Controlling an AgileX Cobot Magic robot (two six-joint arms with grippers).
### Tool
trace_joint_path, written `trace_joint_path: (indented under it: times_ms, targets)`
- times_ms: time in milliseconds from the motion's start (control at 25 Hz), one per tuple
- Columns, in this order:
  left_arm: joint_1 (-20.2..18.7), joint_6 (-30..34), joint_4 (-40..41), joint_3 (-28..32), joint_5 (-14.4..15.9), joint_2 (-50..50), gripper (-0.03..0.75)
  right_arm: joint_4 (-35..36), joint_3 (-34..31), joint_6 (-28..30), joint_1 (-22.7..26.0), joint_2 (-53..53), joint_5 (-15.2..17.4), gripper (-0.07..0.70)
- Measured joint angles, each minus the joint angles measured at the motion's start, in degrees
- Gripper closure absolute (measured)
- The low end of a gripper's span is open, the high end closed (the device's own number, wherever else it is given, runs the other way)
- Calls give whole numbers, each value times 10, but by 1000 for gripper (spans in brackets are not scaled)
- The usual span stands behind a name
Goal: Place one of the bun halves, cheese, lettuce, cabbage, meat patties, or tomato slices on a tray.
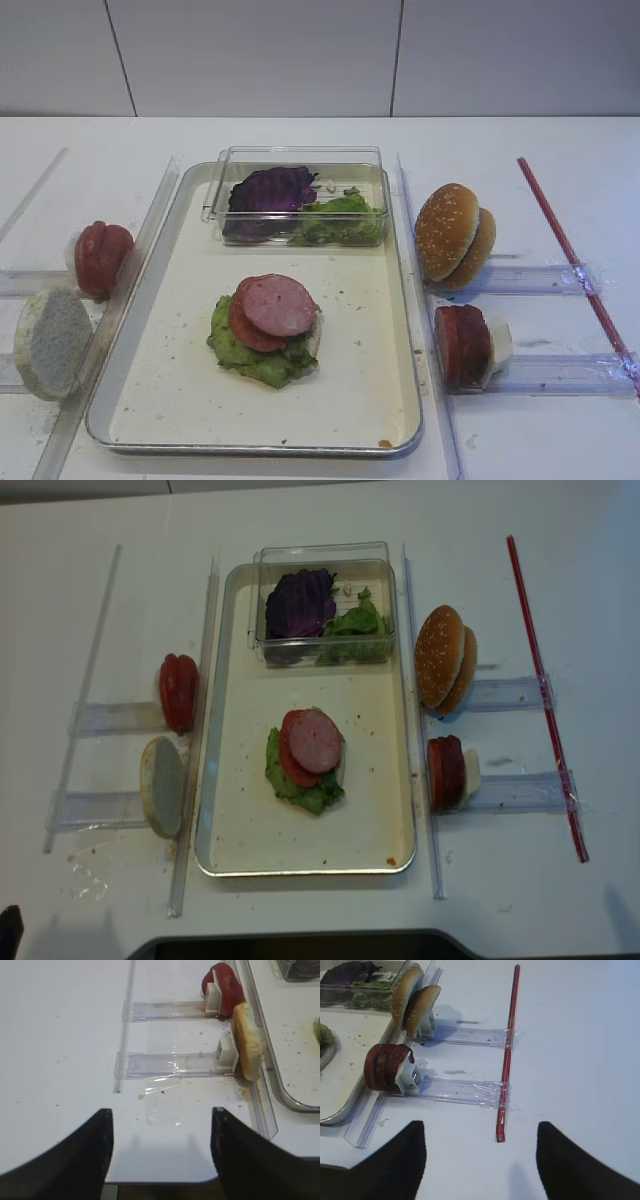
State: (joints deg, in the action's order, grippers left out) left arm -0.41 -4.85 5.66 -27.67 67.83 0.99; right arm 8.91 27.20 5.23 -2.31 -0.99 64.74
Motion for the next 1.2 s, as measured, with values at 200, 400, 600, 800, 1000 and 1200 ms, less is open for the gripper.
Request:
trace_joint_path:
  times_ms: [200, 400, 600, 800, 1000, 1200]
  targets:
    - [0, 0, 0, 0, 0, 0, 304, 0, 0, 0, 0, 0, 0, 145]
    - [0, 0, 0, 0, 0, 0, 304, 0, 0, 0, 0, 0, 0, 145]
    - [0, 0, 0, 0, 0, 0, 304, 0, 0, 0, 0, 0, 0, 145]
    - [0, 0, 0, 0, 0, 0, 304, 0, 0, 1, 0, 0, 0, 145]
    - [0, 0, 0, 0, 0, 0, 304, 0, 0, 0, 0, 0, 0, 145]
    - [0, 0, 0, 0, 0, 0, 304, 0, 0, 0, 0, 0, 0, 145]
